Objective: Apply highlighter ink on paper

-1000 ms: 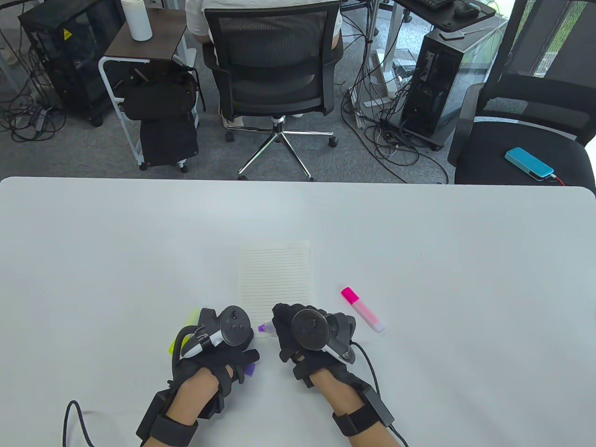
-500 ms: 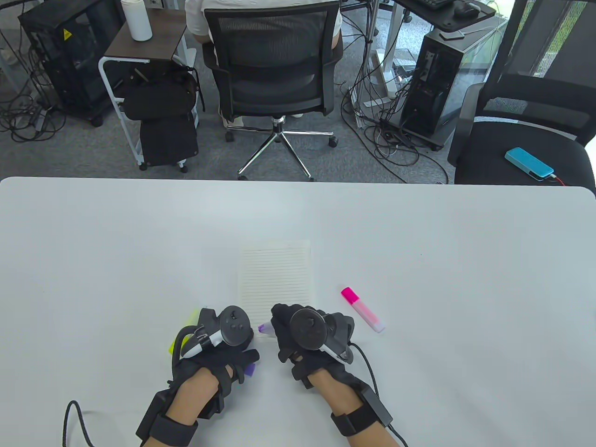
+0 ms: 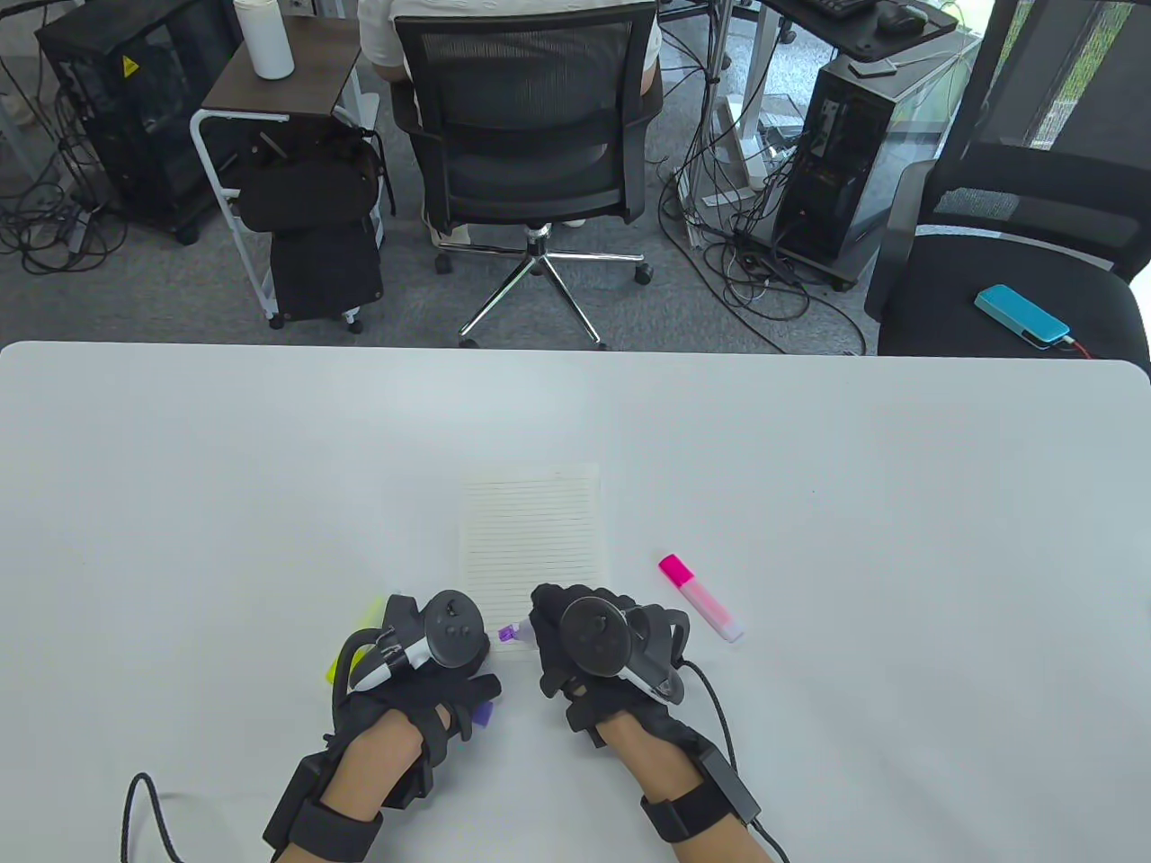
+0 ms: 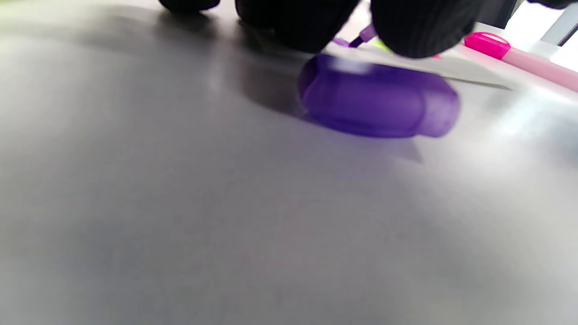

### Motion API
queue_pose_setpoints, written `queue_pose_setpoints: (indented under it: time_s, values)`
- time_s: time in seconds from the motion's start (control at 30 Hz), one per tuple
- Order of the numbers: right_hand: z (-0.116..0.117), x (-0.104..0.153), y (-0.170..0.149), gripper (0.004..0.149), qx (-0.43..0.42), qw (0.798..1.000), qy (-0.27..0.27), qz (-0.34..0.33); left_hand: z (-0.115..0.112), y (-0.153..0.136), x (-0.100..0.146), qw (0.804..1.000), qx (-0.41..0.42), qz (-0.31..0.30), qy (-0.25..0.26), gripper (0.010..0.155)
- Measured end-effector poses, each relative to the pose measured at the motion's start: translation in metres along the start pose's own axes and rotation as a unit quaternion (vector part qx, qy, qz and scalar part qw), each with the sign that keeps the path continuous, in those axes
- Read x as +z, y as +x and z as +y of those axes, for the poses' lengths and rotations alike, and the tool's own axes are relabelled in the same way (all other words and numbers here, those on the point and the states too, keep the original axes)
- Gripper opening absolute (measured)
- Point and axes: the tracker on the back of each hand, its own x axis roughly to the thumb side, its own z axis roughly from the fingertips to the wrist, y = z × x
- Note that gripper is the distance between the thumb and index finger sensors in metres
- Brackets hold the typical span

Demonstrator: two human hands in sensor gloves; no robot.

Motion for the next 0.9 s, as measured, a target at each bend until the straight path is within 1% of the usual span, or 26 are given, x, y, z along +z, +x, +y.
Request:
queue_pose_setpoints:
  time_s: [0.1,0.13,0.23,0.3,0.37,0.57,0.7,0.8,0.9]
  values:
    - [0.0036,-0.0006,0.0002,0.032,-0.006,1.000,0.001,-0.001,-0.0001,-0.0001,0.0000,1.000,0.001,0.000,0.000,0.066]
    - [0.0033,-0.0003,-0.0011,0.032,0.006,1.000,0.003,0.002,-0.0001,-0.0002,0.0000,1.000,0.001,0.000,0.000,0.066]
    - [0.0015,-0.0009,-0.0037,0.032,0.004,1.000,-0.001,0.017,-0.0001,-0.0001,-0.0001,1.000,0.001,0.000,0.000,0.066]
    - [0.0012,-0.0009,-0.0043,0.032,0.011,1.000,-0.005,0.012,-0.0001,-0.0001,-0.0001,1.000,0.001,0.000,0.000,0.066]
    - [0.0028,-0.0009,-0.0049,0.032,-0.003,1.000,-0.007,0.013,-0.0002,-0.0001,-0.0002,1.000,0.001,0.000,0.000,0.066]
    - [-0.0001,-0.0012,-0.0049,0.031,-0.001,1.000,0.005,0.016,-0.0002,-0.0003,-0.0002,1.000,0.002,0.000,0.000,0.066]
    - [0.0020,-0.0008,-0.0054,0.032,-0.007,1.000,-0.007,0.014,-0.0002,-0.0003,-0.0003,1.000,0.002,0.000,0.000,0.066]
    - [0.0014,-0.0016,-0.0054,0.032,-0.004,1.000,0.004,0.018,-0.0001,-0.0004,-0.0004,1.000,0.002,0.000,0.000,0.066]
    - [0.0023,-0.0009,-0.0047,0.032,-0.008,1.000,-0.004,0.013,-0.0001,-0.0002,-0.0003,1.000,0.001,0.000,0.000,0.066]
